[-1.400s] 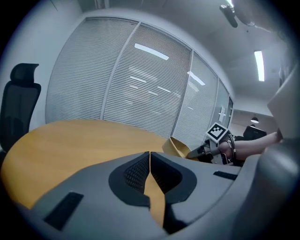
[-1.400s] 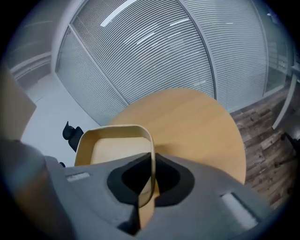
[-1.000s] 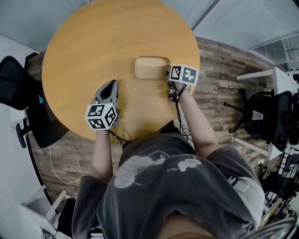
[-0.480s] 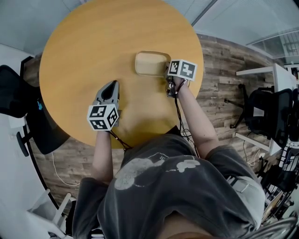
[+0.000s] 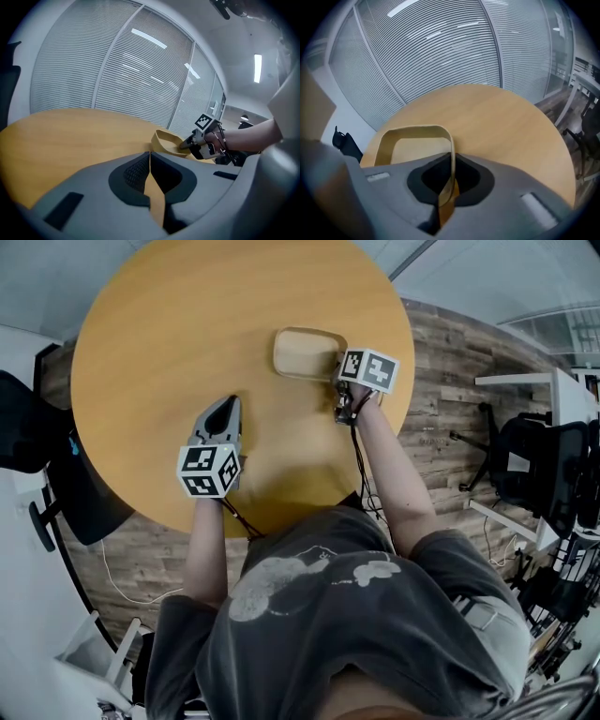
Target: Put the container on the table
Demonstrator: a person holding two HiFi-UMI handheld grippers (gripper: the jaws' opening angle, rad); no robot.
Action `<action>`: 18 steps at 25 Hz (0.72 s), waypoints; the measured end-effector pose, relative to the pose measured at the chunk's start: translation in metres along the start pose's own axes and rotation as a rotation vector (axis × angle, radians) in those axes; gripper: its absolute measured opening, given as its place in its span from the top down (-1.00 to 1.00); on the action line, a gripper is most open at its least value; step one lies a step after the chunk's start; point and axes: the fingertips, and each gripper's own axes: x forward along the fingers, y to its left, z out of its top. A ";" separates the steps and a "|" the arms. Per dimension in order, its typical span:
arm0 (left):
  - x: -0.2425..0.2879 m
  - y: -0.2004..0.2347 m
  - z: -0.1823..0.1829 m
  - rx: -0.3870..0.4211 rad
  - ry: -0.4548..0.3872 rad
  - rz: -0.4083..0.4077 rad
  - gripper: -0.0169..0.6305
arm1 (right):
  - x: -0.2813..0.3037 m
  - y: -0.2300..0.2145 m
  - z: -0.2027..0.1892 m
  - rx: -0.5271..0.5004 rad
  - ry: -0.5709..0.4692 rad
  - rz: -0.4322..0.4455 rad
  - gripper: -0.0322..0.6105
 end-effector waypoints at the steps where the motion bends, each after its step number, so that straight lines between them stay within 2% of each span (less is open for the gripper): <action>1: 0.001 0.001 0.000 -0.001 0.001 0.006 0.95 | 0.001 0.000 0.001 0.000 -0.002 0.000 0.89; 18: 0.003 0.017 -0.005 -0.037 -0.002 0.046 0.95 | 0.014 0.002 0.003 -0.039 0.015 -0.036 0.84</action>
